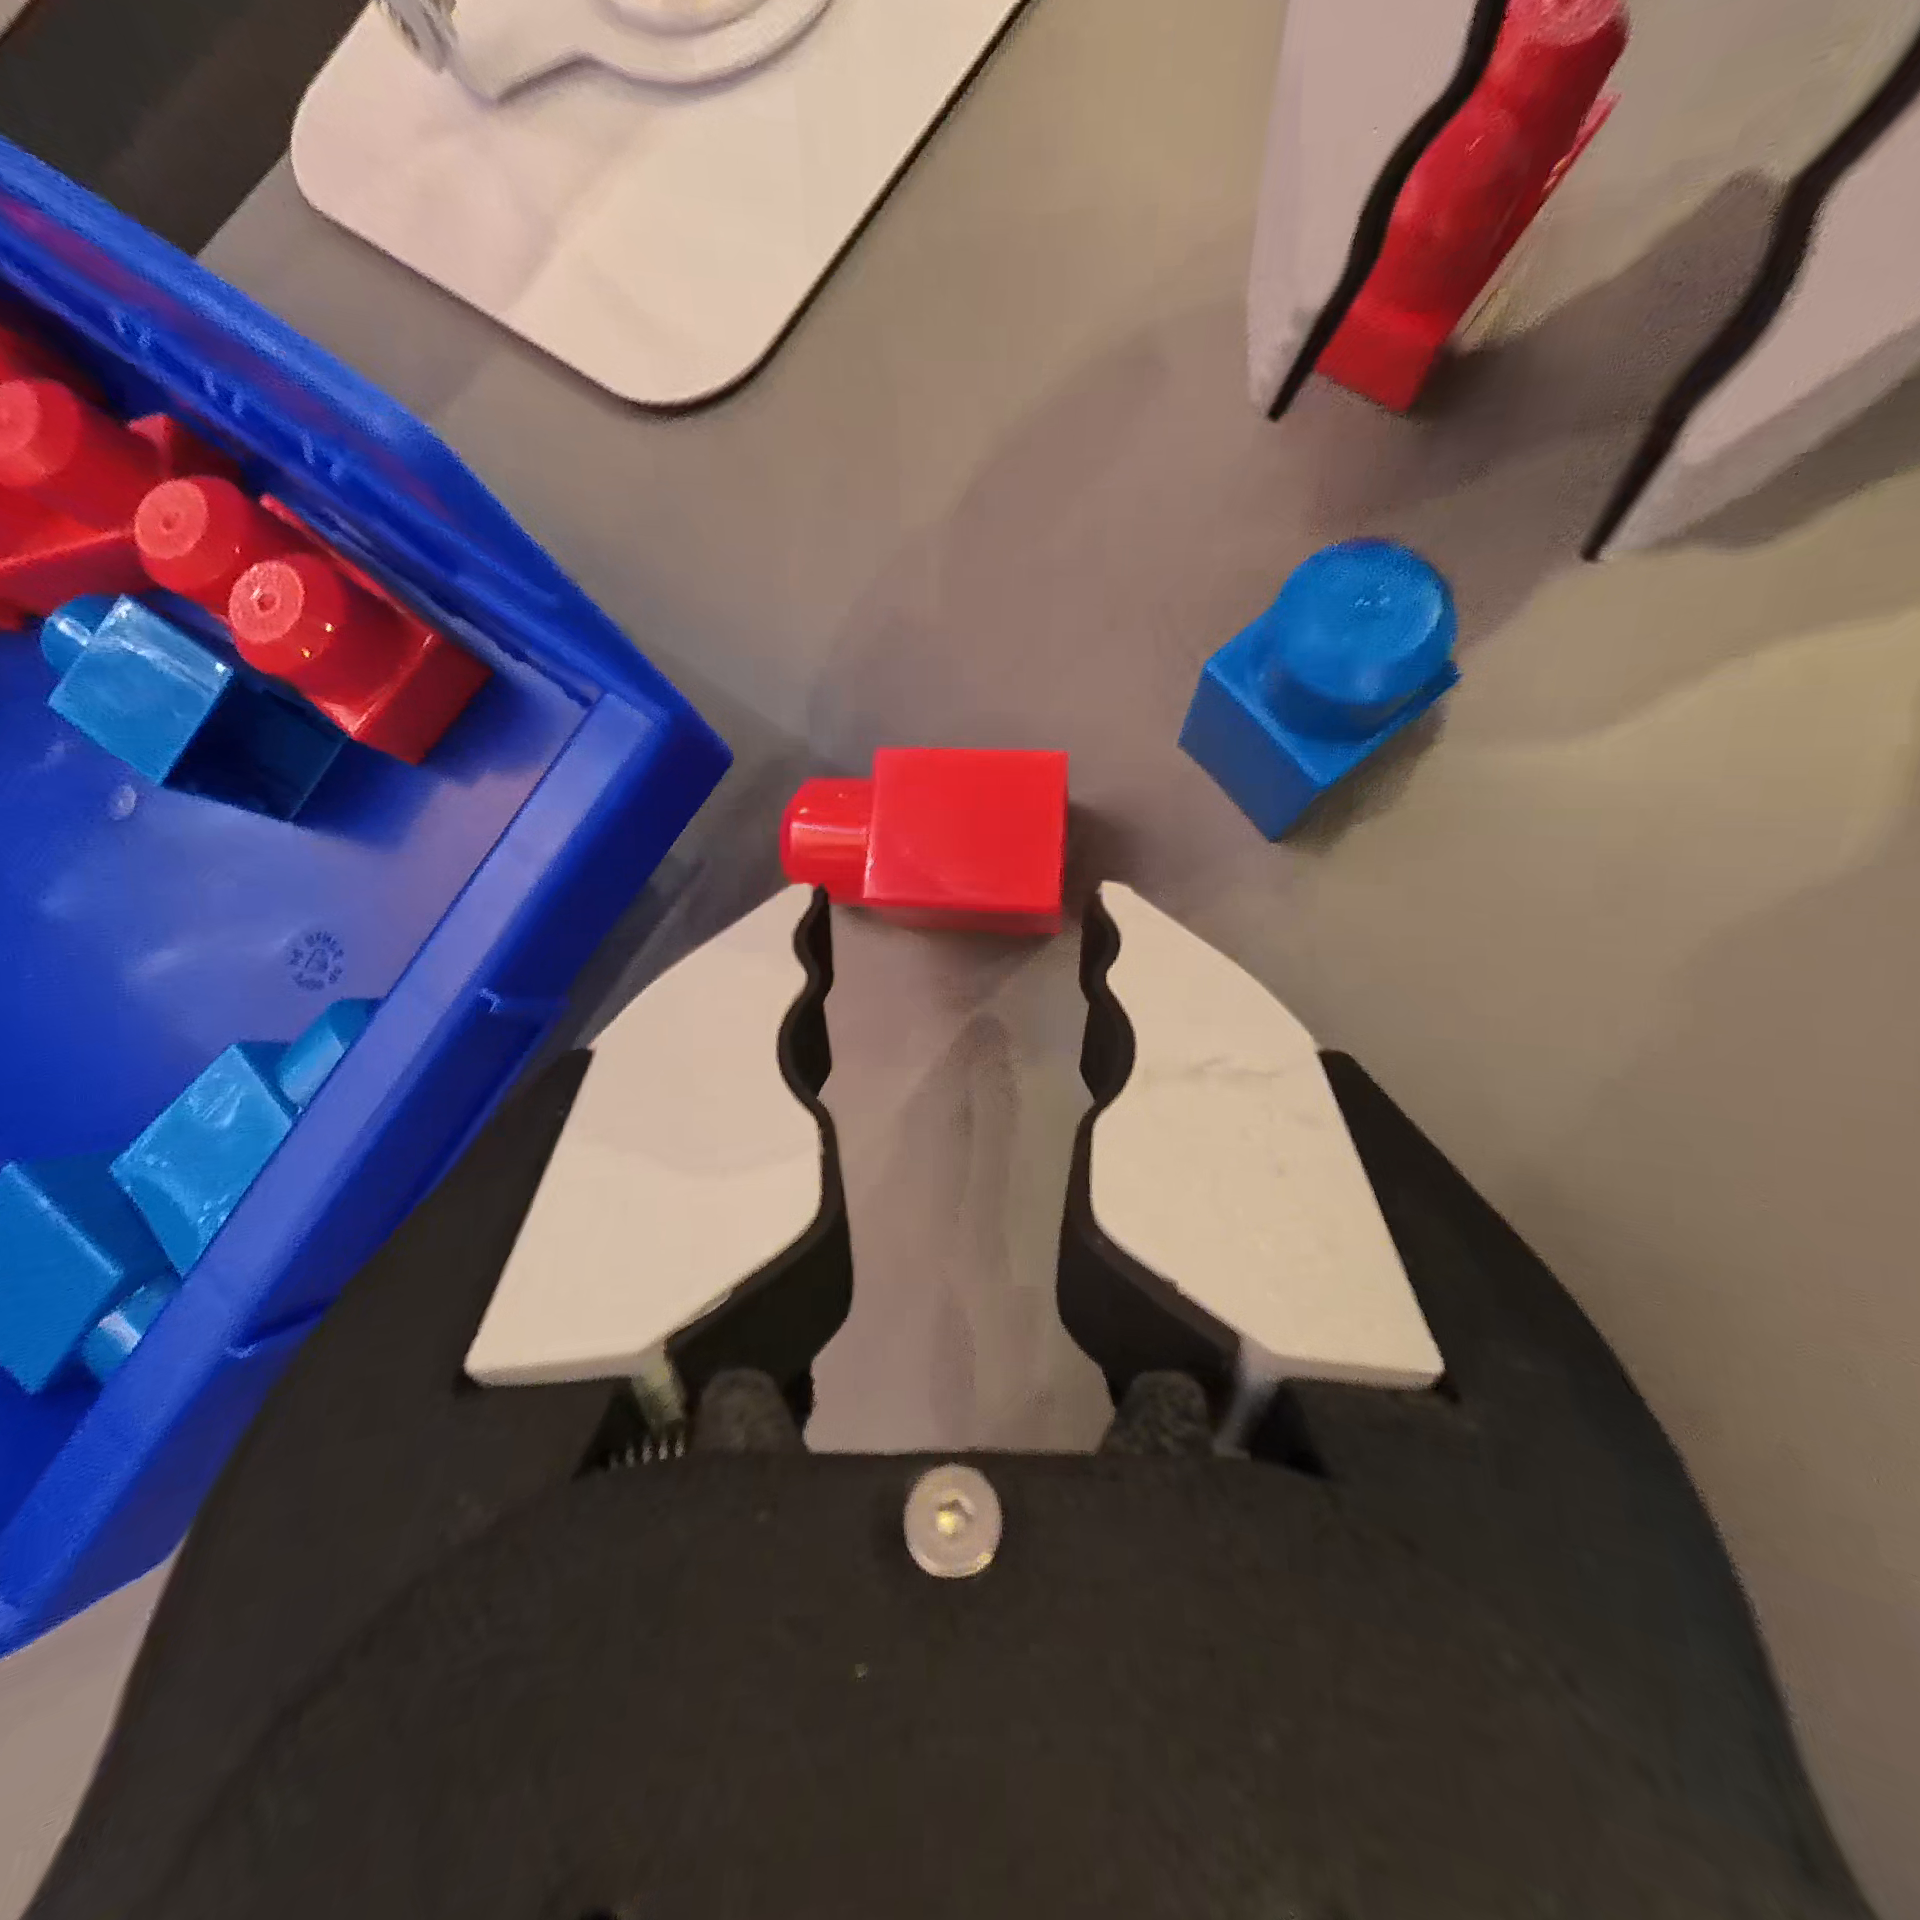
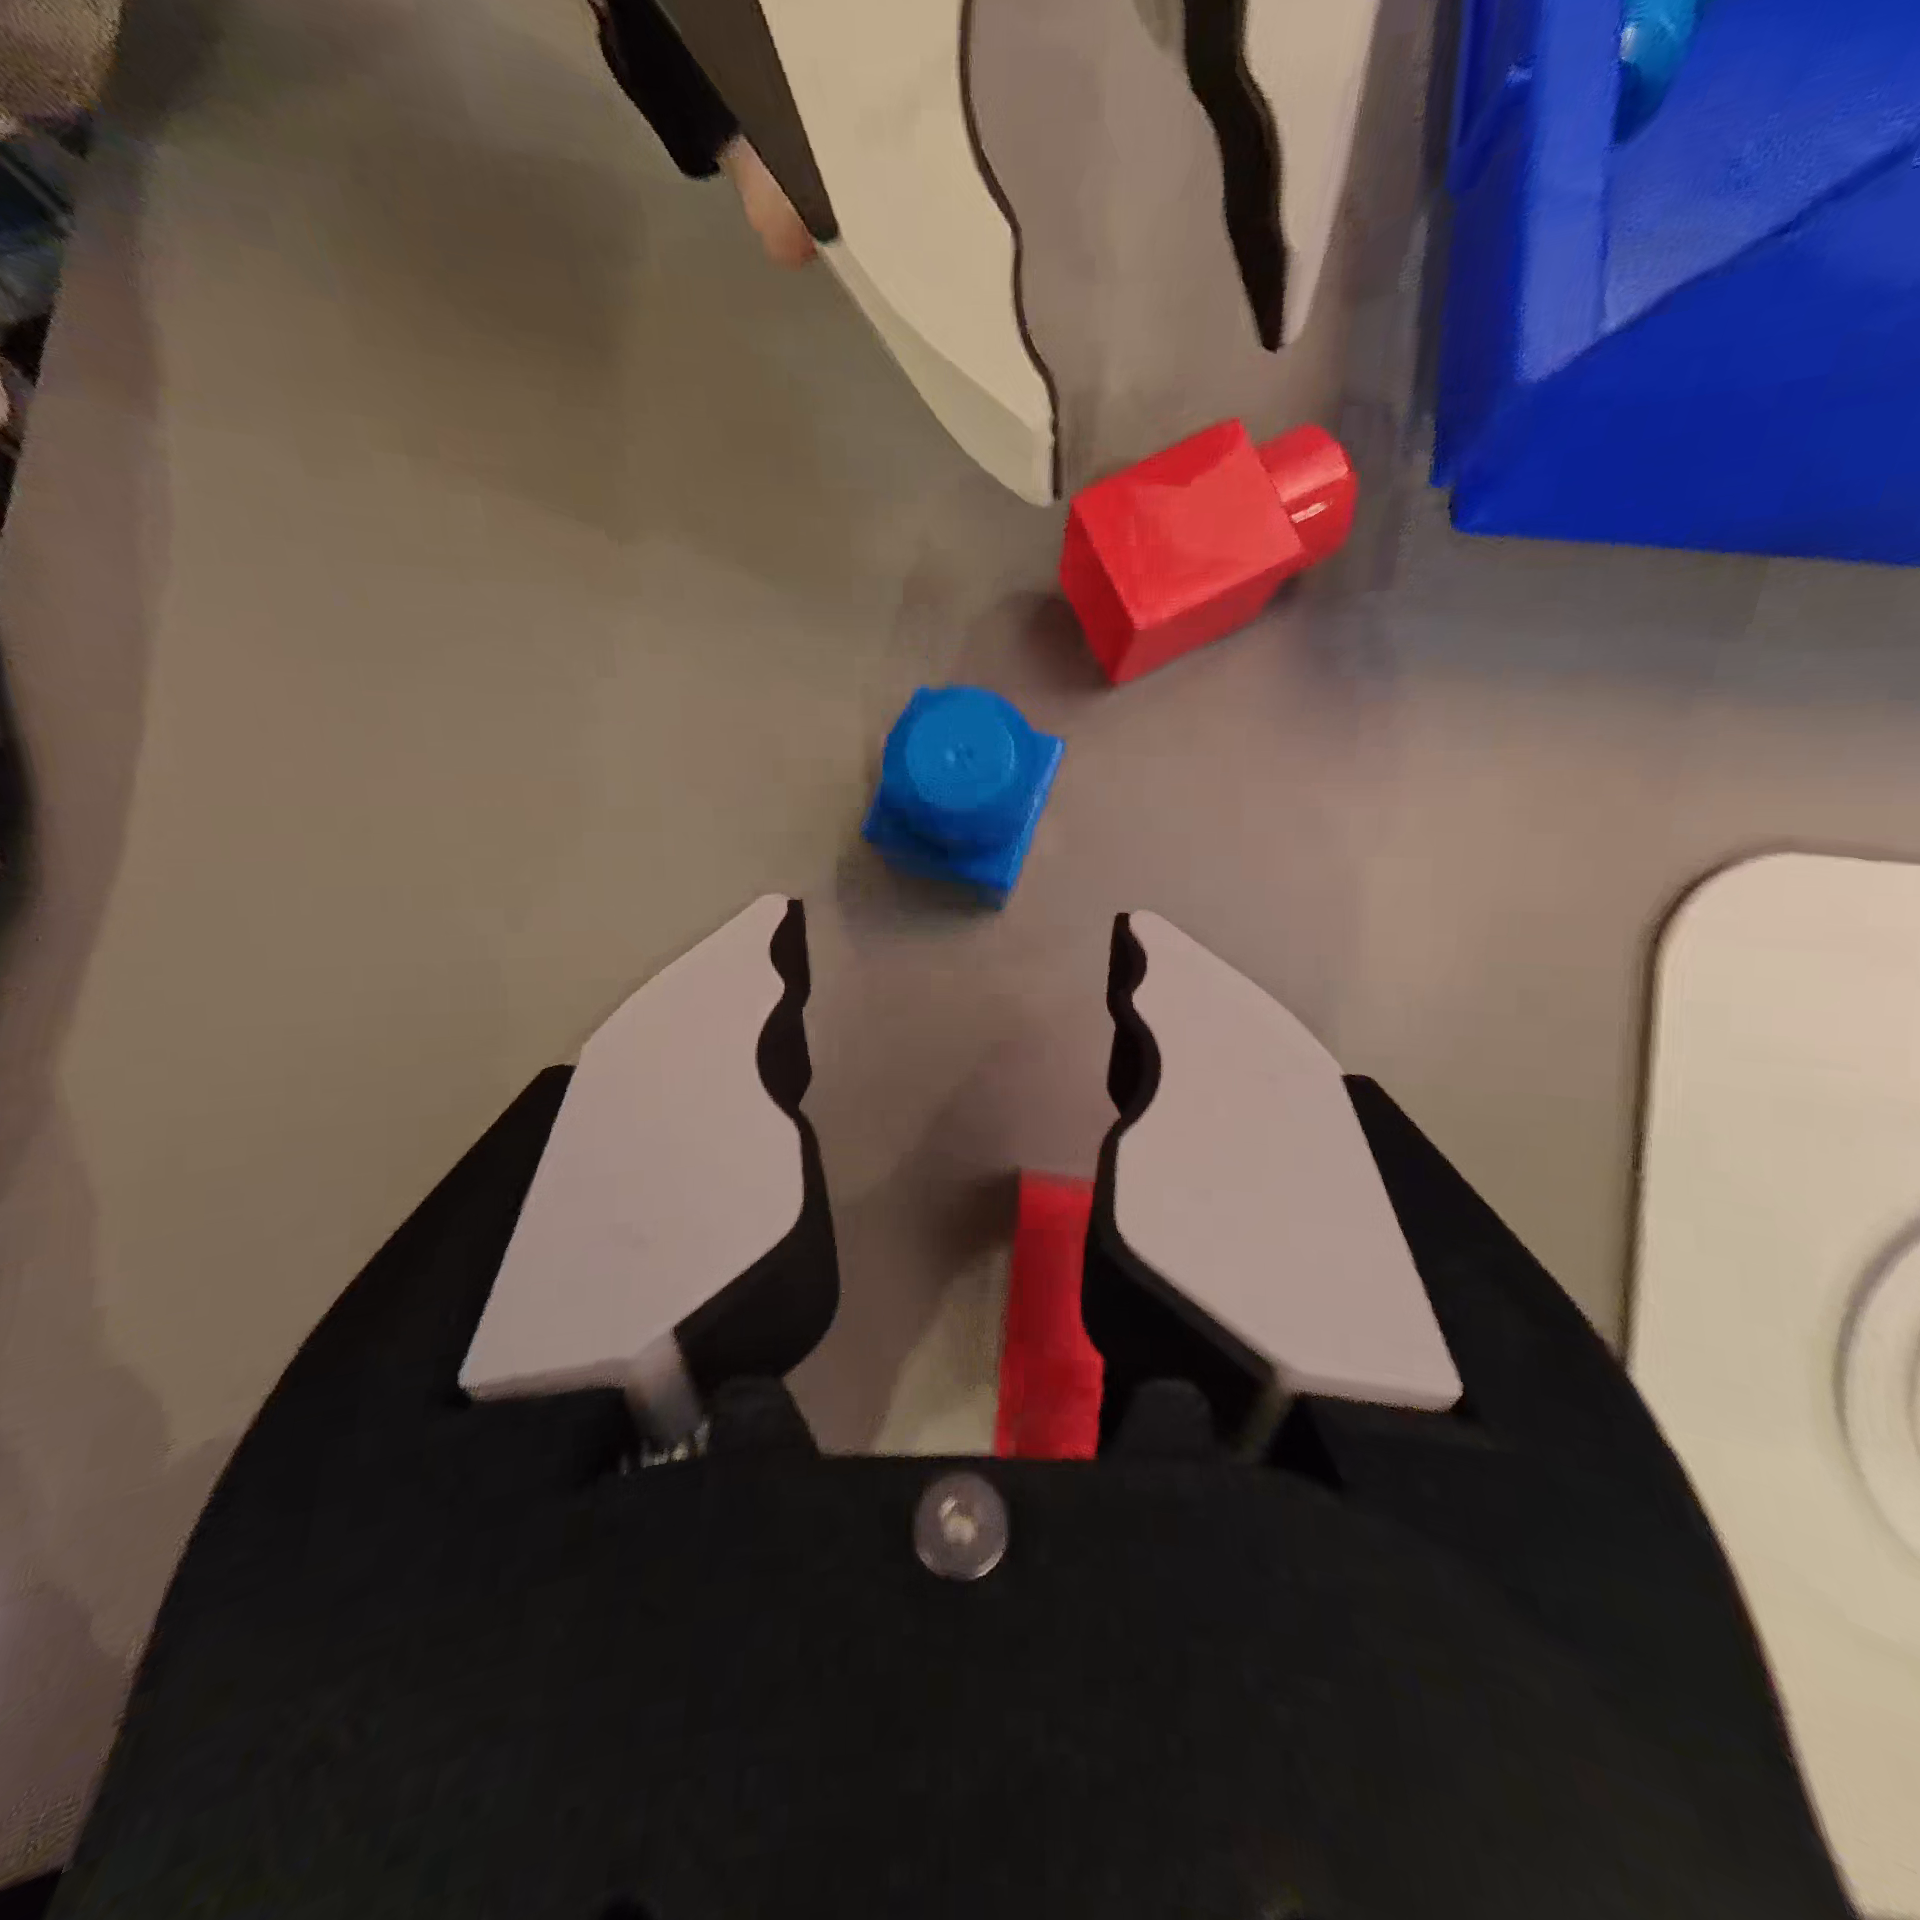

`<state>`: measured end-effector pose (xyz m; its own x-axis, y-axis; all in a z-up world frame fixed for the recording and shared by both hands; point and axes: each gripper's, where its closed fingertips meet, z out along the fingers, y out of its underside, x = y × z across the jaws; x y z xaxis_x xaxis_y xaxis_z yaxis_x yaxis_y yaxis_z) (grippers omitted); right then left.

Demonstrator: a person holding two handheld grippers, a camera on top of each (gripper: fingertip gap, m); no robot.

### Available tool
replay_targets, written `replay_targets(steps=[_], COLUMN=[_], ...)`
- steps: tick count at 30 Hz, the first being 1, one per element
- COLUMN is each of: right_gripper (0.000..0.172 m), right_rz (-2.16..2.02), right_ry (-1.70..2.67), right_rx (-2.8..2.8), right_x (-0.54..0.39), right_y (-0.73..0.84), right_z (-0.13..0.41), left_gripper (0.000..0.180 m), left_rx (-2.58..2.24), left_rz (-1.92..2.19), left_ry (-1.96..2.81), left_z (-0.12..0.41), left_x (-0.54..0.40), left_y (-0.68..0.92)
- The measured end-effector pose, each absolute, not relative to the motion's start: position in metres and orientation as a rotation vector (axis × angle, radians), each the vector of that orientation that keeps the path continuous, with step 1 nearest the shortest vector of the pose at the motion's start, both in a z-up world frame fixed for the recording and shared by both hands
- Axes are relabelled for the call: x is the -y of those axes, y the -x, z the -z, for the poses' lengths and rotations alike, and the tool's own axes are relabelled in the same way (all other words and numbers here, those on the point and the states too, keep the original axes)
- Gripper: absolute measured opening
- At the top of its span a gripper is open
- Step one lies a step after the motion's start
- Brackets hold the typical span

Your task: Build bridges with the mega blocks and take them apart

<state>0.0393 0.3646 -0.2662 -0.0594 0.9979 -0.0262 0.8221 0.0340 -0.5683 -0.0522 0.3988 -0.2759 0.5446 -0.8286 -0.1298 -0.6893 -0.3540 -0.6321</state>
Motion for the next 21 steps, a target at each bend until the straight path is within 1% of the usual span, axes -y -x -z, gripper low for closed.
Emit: replay_targets(steps=[3,4,5,6,7,9,10,12,14,16,17,18,19,21], right_gripper=[0.071,0.070,0.065,0.054,0.036,0.036,0.035,0.035,0.036,0.036,0.042,0.057,0.060,0.077], right_rz=[-0.617,-0.597,-0.576,-0.563,-0.568,-0.650,-0.755,-1.067,-1.345,-1.332,-1.316,-1.251,-1.139,-0.966], right_ry=[1.897,1.899,1.908,1.919,1.927,1.928,1.938,1.984,2.065,2.138,2.161,2.183,2.176,2.130], right_rx=[1.920,1.918,1.913,1.909,1.911,1.903,1.915,1.914,1.976,1.992,2.012,1.995,1.969,1.977], right_x=[-0.358,-0.357,-0.356,-0.356,-0.355,-0.350,-0.343,-0.325,-0.307,-0.311,-0.312,-0.319,-0.330,-0.342], right_y=[-0.021,-0.016,-0.012,-0.009,-0.007,-0.002,-0.001,0.003,-0.003,-0.004,-0.005,-0.002,0.000,-0.002], right_z=[0.278,0.281,0.284,0.287,0.289,0.285,0.281,0.267,0.263,0.277,0.284,0.289,0.292,0.292], left_gripper=[0.044,0.044,0.044,0.044,0.045,0.047,0.050,0.060,0.063,0.063,0.063,0.062,0.062,0.064], left_rx=[-1.185,-1.172,-1.167,-1.167,-1.166,-1.157,-1.151,-1.163,-1.192,-1.196,-1.198,-1.197,-1.196,-1.188], left_rz=[0.305,0.307,0.300,0.294,0.294,0.313,0.321,0.354,0.360,0.363,0.371,0.376,0.371,0.361], left_ry=[2.132,2.133,2.126,2.121,2.114,2.100,2.098,2.095,2.088,2.091,2.083,2.080,2.085,2.078], left_z=[0.270,0.268,0.266,0.265,0.264,0.261,0.260,0.261,0.261,0.260,0.258,0.257,0.256,0.254], left_x=[-0.400,-0.400,-0.400,-0.399,-0.398,-0.394,-0.391,-0.383,-0.375,-0.371,-0.368,-0.366,-0.364,-0.361], left_y=[0.055,0.056,0.057,0.058,0.057,0.056,0.055,0.050,0.050,0.051,0.051,0.051,0.052,0.052])
